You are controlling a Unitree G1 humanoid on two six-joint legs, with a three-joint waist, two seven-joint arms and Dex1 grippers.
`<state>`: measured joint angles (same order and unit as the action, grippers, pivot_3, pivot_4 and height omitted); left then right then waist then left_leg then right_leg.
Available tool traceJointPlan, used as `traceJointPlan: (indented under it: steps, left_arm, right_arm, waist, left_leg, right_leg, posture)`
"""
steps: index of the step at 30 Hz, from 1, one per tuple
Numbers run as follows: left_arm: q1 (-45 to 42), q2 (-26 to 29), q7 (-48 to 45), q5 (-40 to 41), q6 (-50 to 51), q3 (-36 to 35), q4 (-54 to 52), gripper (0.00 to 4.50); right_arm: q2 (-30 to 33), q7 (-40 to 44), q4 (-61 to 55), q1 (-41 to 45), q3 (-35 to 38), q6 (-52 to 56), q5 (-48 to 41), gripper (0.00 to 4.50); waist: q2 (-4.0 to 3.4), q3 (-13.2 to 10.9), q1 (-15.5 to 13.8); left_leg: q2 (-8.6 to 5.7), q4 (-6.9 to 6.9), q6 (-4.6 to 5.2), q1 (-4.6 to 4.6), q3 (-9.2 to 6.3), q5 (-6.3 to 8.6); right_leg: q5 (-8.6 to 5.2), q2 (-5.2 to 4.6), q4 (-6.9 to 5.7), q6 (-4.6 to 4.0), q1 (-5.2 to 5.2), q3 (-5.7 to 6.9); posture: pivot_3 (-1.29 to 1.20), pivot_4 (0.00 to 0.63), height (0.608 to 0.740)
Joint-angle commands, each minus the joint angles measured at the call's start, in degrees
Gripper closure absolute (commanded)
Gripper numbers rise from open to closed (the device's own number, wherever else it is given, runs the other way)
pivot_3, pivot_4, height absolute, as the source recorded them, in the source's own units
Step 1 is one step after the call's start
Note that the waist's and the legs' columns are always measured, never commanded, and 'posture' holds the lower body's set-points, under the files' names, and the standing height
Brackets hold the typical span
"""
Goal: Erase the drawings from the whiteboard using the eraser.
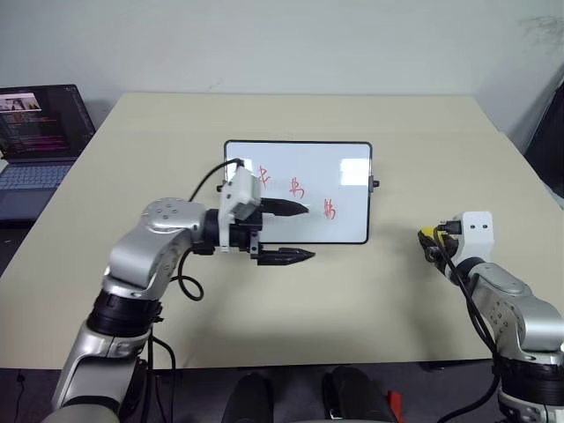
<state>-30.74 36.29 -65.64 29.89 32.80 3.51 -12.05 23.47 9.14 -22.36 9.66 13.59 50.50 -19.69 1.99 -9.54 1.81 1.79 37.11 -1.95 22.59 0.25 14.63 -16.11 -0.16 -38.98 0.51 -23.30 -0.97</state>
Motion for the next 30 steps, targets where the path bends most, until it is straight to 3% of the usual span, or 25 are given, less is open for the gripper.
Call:
traceJointPlan:
  steps: [1, 7, 13, 20, 30]
  left_arm:
    - [3.46, 2.63, 4.98, 1.98, 3.35, -6.28, -4.54, 0.00]
    - [6.58, 8.47, 10.95, -5.44, 1.27, -7.60, -3.64, 0.00]
    - [7.44, 10.08, 15.33, -7.89, 2.54, -8.60, -3.00, 0.00]
    - [7.48, 8.73, 20.71, -8.29, 5.62, -9.84, -0.59, 0.00]
    - [6.76, 7.86, 23.56, -9.87, 4.82, -8.65, 2.23, 0.00]
  right_arm:
    - [0.85, 0.93, -11.94, 0.49, -3.93, -1.93, 0.33, 3.16]
    - [1.06, 2.47, -15.52, 5.98, -15.47, -3.10, 3.55, 3.17]
    - [1.70, 6.53, -12.62, 13.36, -24.21, -4.11, 6.35, 3.17]
    - [-1.80, 12.04, 6.75, 30.93, -37.60, -16.63, 17.38, 3.17]
    - [-13.39, 13.94, 40.51, 50.11, -42.94, -33.56, 28.37, 3.17]
  waist:
    - [-0.02, -0.01, 0.08]
    - [-0.02, -0.02, -0.07]
    - [0.01, -0.04, -0.25]
    - [0.01, -0.07, 0.11]
    - [0.04, -0.08, 0.09]
  left_leg:
    - [0.00, 0.00, 0.00, -0.01, 0.01, 0.00]
    - [0.00, -0.01, -0.01, -0.07, -0.06, 0.00]
    - [-0.09, 0.05, -0.01, 0.01, -0.06, 0.00]
    - [-0.03, 0.04, 0.00, -0.04, -0.07, 0.00]
    - [-0.05, 0.08, -0.01, 0.24, -0.04, -0.01]
  right_leg:
    - [0.00, -0.01, 0.00, 0.00, 0.00, -0.01]
    - [-0.01, 0.00, -0.02, 0.01, 0.01, 0.06]
    - [0.01, -0.11, 0.01, 0.00, 0.02, 0.09]
    - [0.02, -0.03, -0.04, -0.03, -0.04, 0.11]
    - [0.04, -0.44, -0.06, -0.07, -0.28, 0.13]
  posture:
    - [0.00, 0.150, 0.740]
    - [0.00, 0.150, 0.740]
    - [0.00, 0.150, 0.740]
    - [0.00, 0.150, 0.740]
    - [0.00, 0.150, 0.740]
